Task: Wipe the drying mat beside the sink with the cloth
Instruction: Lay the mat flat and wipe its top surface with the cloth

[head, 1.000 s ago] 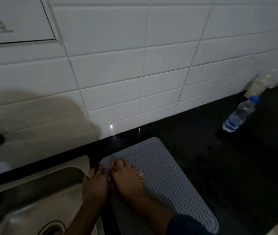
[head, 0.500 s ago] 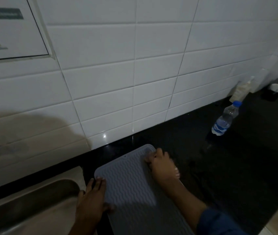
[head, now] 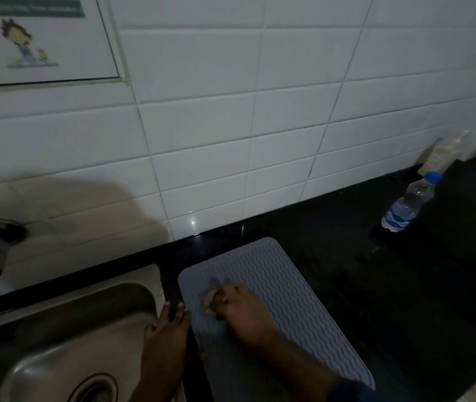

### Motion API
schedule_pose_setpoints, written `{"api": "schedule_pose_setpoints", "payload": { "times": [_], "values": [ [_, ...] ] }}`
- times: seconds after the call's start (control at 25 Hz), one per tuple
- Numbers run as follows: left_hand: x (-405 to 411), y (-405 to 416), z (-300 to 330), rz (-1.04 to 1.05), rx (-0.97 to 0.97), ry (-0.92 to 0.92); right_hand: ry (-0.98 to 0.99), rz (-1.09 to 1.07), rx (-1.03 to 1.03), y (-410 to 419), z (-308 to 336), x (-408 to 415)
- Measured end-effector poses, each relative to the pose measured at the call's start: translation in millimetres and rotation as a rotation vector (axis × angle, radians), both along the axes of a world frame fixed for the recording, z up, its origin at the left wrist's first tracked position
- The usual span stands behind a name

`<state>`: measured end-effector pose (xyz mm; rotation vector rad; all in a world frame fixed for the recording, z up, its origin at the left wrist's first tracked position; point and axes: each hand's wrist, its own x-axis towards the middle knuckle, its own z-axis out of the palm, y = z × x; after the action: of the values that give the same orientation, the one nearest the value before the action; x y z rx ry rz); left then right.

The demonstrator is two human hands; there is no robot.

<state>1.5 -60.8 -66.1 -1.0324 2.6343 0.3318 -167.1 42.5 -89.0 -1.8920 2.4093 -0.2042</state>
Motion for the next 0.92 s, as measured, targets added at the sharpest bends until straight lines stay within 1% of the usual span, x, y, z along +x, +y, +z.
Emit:
{"api": "schedule_pose_setpoints", "payload": {
  "times": [0.08,0.16,0.24,0.36,0.44,0.52,0.56,0.6,0.68,0.72,0.76,0.8,0.92],
  "values": [
    [-2.7,4.0,-0.7,-0.008,-0.011,-0.015,0.027,-0.070,0.005,18.1,8.0,-43.8],
    [-5.4,6.5,-2.8,-0.019,-0.021,-0.030,0.051,-0.177,0.074,38.0,15.1,-86.8],
    [-9.0,7.7,-5.2,-0.051,-0.017,-0.035,0.130,-0.273,0.167,50.2,24.6,-121.0],
    [-15.3,9.3,-1.2,-0.122,0.028,-0.068,0.150,-0.437,0.217,55.3,27.6,-135.8],
    [-16.9,9.3,0.2,-0.133,0.055,-0.082,0.122,-0.503,0.142,48.9,27.1,-121.6],
    [-16.8,9.6,0.8,-0.110,0.067,-0.048,-0.032,-0.453,-0.002,38.8,30.9,-83.9],
    [-16.5,9.4,1.5,-0.101,0.062,-0.022,-0.103,-0.363,-0.028,31.4,31.0,-54.8],
    [-15.7,9.7,1.2,-0.095,0.052,0.002,-0.131,-0.256,-0.030,24.3,30.9,-21.1],
    [-13.5,9.8,1.1,-0.077,0.039,0.045,-0.066,-0.063,-0.001,10.8,19.5,43.8],
    [-12.0,10.4,1.9,-0.065,0.047,0.057,-0.007,-0.035,0.026,7.5,14.6,63.4],
    [-10.8,10.5,1.9,-0.057,0.058,0.060,0.039,-0.057,0.079,7.1,10.3,69.6],
    [-10.0,10.3,1.6,-0.058,0.066,0.054,0.059,-0.064,0.073,10.9,9.8,65.5],
    [-9.9,9.1,1.4,-0.084,0.065,0.011,0.071,-0.030,0.043,42.0,19.6,17.9]
  ]
}}
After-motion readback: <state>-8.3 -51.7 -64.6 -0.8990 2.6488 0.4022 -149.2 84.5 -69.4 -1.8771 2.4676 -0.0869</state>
